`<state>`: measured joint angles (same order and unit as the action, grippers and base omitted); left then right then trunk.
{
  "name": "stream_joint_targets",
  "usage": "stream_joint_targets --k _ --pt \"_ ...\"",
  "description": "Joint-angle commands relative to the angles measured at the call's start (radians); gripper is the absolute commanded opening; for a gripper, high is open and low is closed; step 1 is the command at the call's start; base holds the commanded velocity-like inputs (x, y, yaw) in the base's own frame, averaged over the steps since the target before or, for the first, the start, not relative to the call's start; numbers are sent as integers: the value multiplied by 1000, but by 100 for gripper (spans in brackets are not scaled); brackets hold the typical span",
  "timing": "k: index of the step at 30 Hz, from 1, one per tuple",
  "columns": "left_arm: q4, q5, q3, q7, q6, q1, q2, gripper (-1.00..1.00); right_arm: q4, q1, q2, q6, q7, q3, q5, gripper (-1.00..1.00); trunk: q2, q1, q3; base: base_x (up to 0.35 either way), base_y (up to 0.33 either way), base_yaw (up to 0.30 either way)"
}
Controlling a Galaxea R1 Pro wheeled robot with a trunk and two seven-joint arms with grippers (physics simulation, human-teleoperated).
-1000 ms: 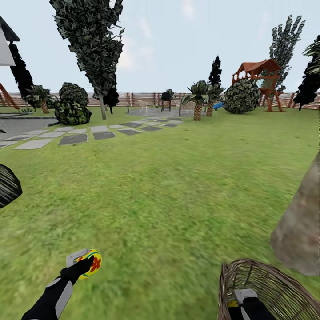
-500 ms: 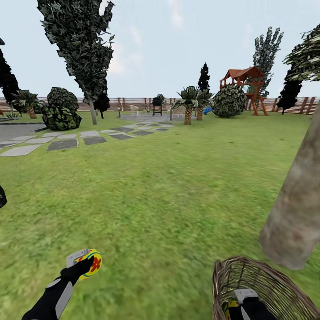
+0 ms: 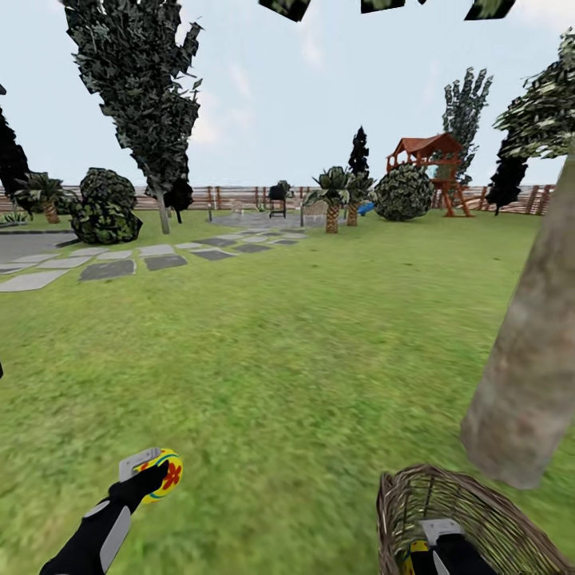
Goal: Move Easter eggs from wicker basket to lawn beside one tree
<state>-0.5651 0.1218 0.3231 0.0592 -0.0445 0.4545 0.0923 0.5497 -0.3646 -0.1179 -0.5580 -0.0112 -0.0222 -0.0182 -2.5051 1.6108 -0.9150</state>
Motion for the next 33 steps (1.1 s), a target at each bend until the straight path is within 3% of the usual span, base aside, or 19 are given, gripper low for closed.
stream_joint_targets --k 1,8,23,27,33 --pt "-1 10 3 7 -5 0 0 -100 1 0 0 -6 -1 -2 -2 -100 0 -1 3 0 0 -279" --pt "2 10 1 8 -5 0 0 -100 1 0 1 -6 -1 -2 -2 -100 2 -4 30 -100 -76 -249" --pt "4 10 4 11 -5 0 0 -100 1 0 18 -5 -2 -2 -2 -100 5 -11 88 -7 -7 -6" --pt "4 10 4 11 -5 0 0 -100 1 0 17 -5 -3 -2 -2 -100 30 -24 101 0 0 0" --pt "3 10 2 13 -6 0 0 -100 -53 0 16 62 -4 1 -2 -100 72 -47 120 0 0 0"
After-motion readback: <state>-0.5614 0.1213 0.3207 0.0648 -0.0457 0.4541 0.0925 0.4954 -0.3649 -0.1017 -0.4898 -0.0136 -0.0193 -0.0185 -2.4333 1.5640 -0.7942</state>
